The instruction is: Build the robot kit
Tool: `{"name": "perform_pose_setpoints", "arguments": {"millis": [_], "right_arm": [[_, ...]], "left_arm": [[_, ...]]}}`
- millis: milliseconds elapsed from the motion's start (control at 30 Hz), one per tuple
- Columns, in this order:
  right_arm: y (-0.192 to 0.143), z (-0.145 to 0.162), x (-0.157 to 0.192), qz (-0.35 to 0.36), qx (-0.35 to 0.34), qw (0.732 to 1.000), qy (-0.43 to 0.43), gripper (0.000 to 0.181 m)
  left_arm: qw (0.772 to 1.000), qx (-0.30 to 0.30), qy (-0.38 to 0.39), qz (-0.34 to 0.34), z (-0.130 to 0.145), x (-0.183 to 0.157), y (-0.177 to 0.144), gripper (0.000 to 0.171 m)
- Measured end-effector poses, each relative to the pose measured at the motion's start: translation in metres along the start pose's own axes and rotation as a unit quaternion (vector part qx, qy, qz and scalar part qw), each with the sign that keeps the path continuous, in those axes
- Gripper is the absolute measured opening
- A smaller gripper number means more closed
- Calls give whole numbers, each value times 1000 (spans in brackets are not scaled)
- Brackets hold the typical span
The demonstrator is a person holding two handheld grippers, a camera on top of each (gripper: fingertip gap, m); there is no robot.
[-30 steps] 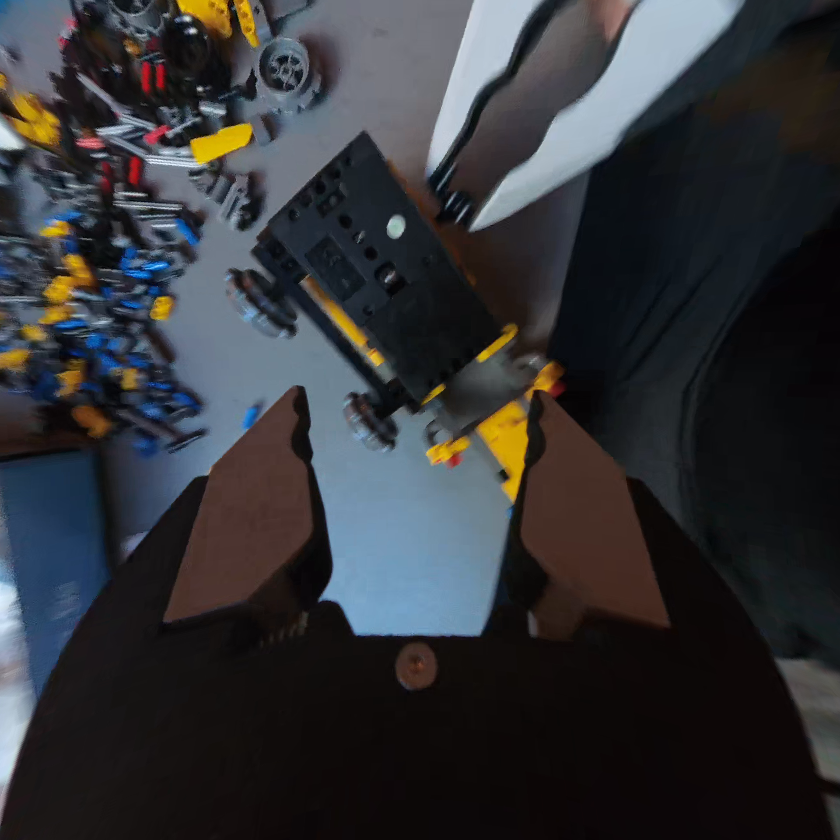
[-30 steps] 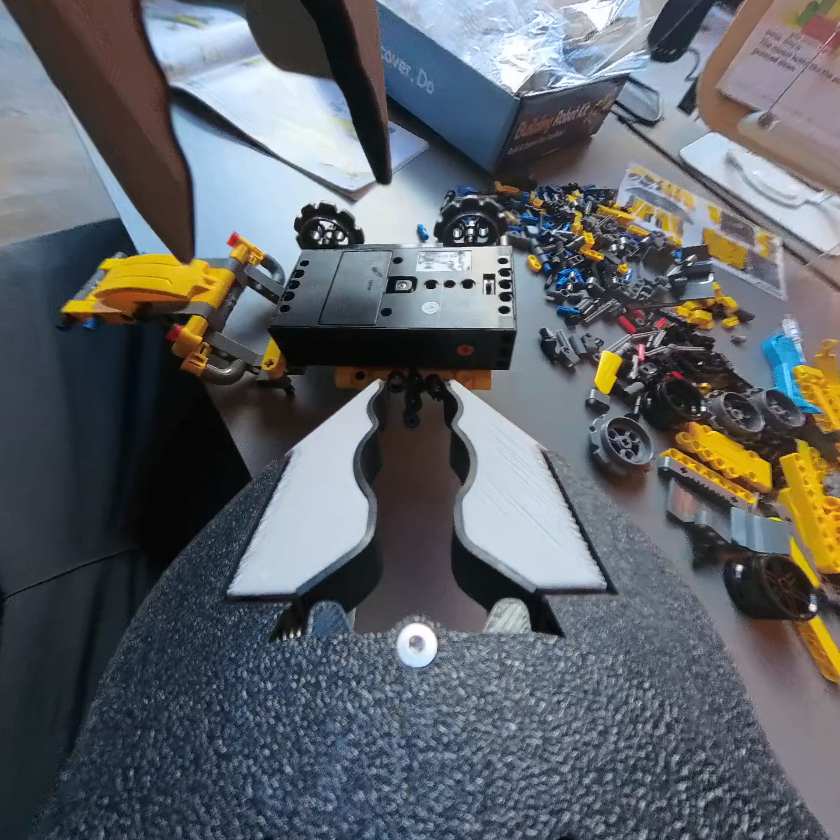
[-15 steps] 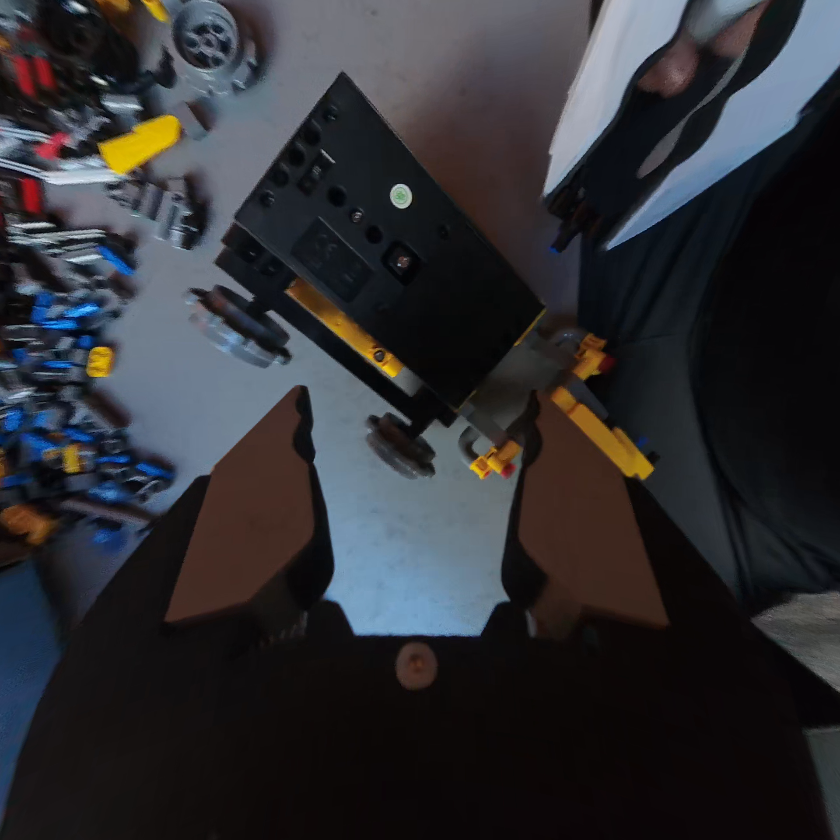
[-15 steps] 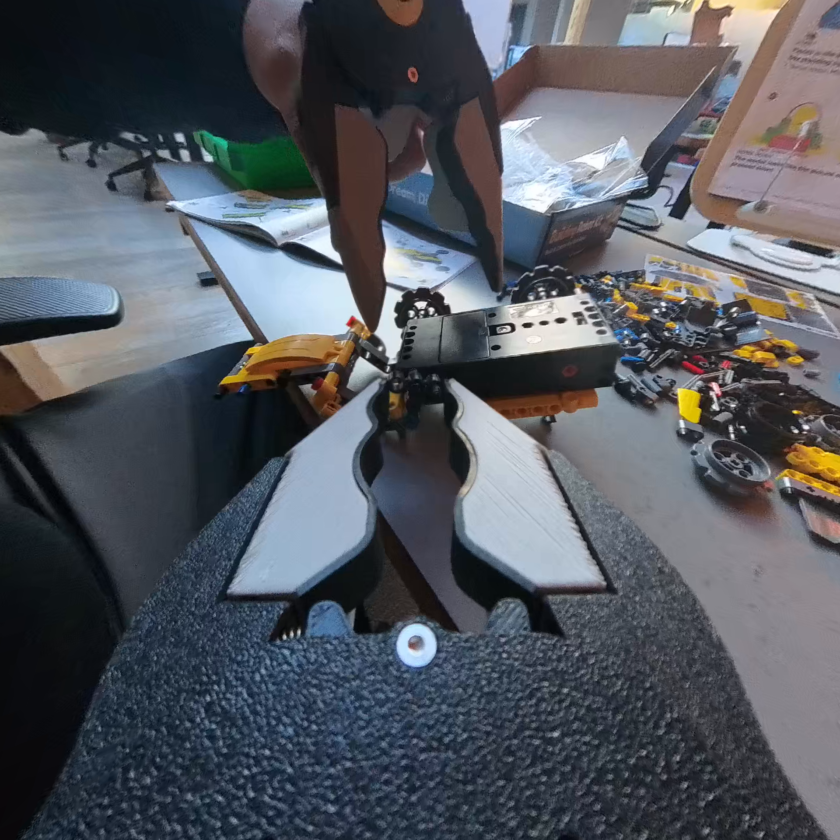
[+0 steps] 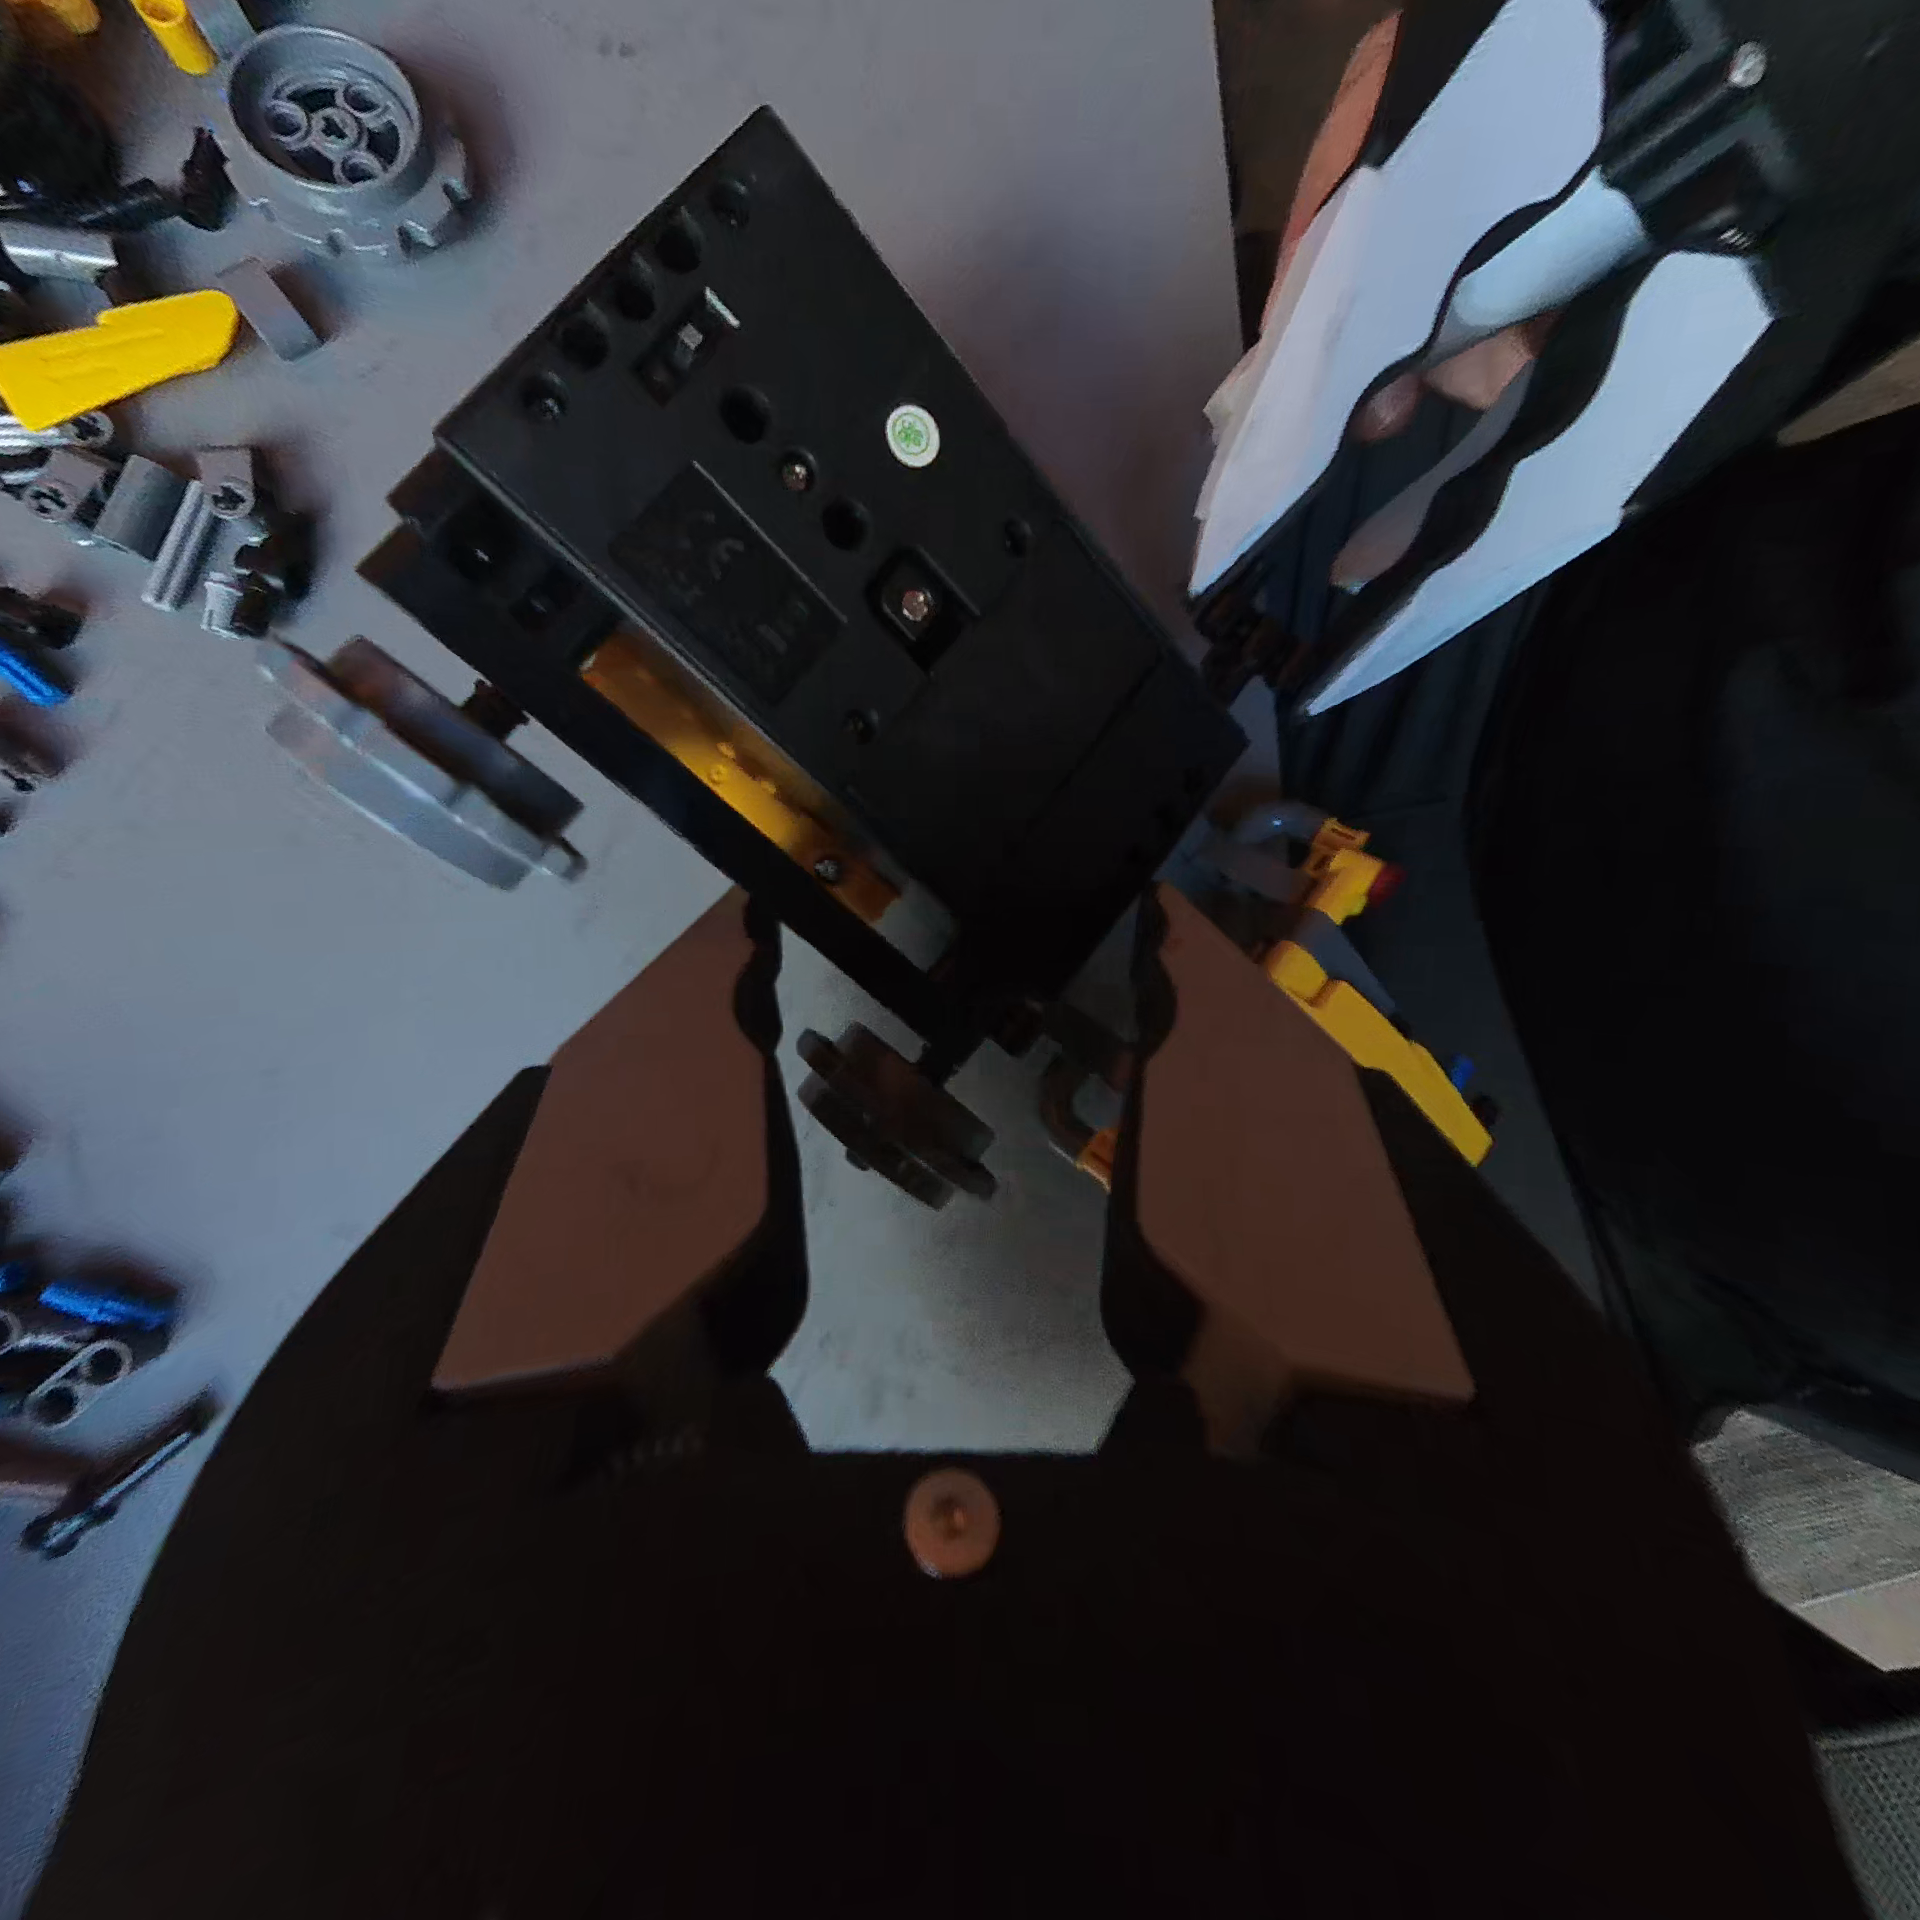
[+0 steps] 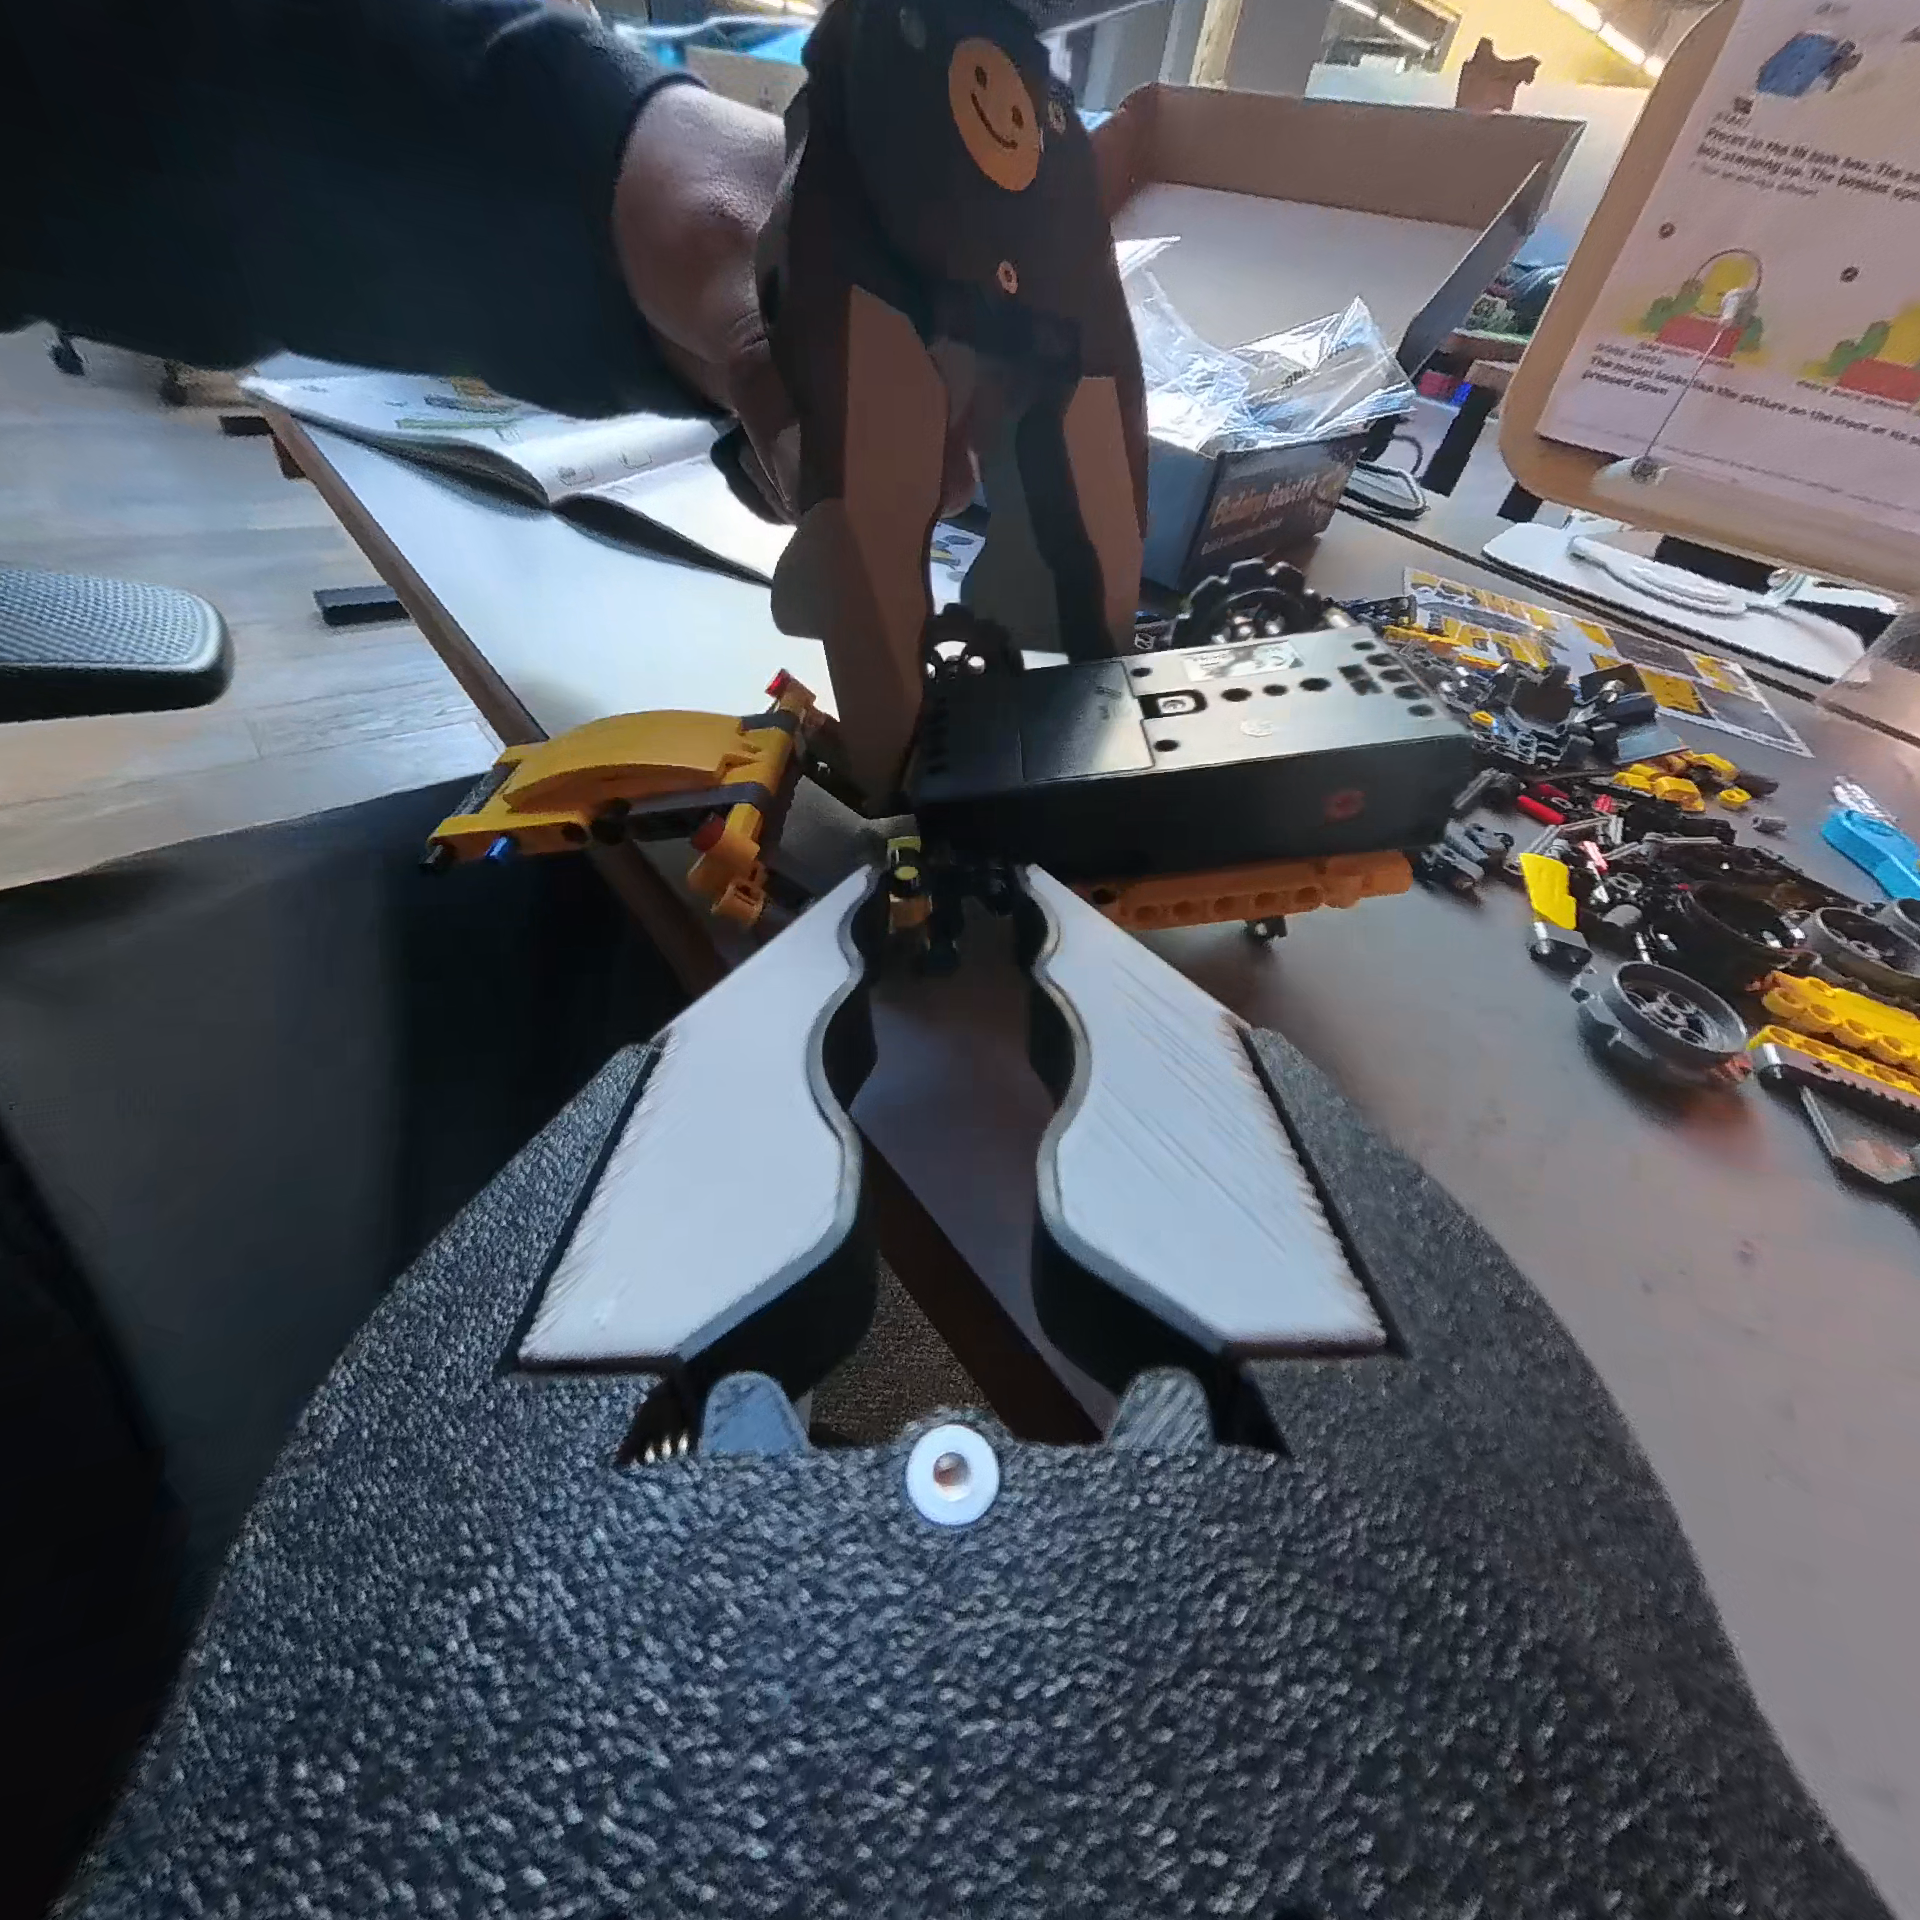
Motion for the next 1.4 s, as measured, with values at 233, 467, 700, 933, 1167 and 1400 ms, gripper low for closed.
{"name": "perform_pose_setpoints", "arguments": {"millis": [233, 467, 700, 933, 1167, 1400], "right_arm": [[-2, 4, 0, 16, -7, 1000, 1, 24], [-8, 1, -1, 27, -26, 999, 9, 24], [-23, -1, -21, -6, -77, 983, 165, 24], [-45, -17, -37, -81, -166, 931, 316, 23], [-56, -18, -47, -86, -168, 920, 345, 23], [-59, -22, -48, -113, -182, 907, 362, 23]], "left_arm": [[999, -50, -10, 1, 1, -2, 4, 60], [997, -71, -1, -12, 3, -2, 11, 56], [995, -100, -6, -11, 4, -1, 11, 54], [994, -103, -16, -3, 4, 0, 10, 53], [994, -107, -24, -3, 4, 2, 9, 53], [991, -116, -54, 27, 3, 3, 7, 53]]}}
Point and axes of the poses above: each gripper's, where its closed fingertips meet, y out along the fingers, z out of its underside, x = y × z across the jaws, the point moved 3 cm from there along -y, back along the fingers, and after that the axes turned 3 degrees about -x, right-handed, at the moved point
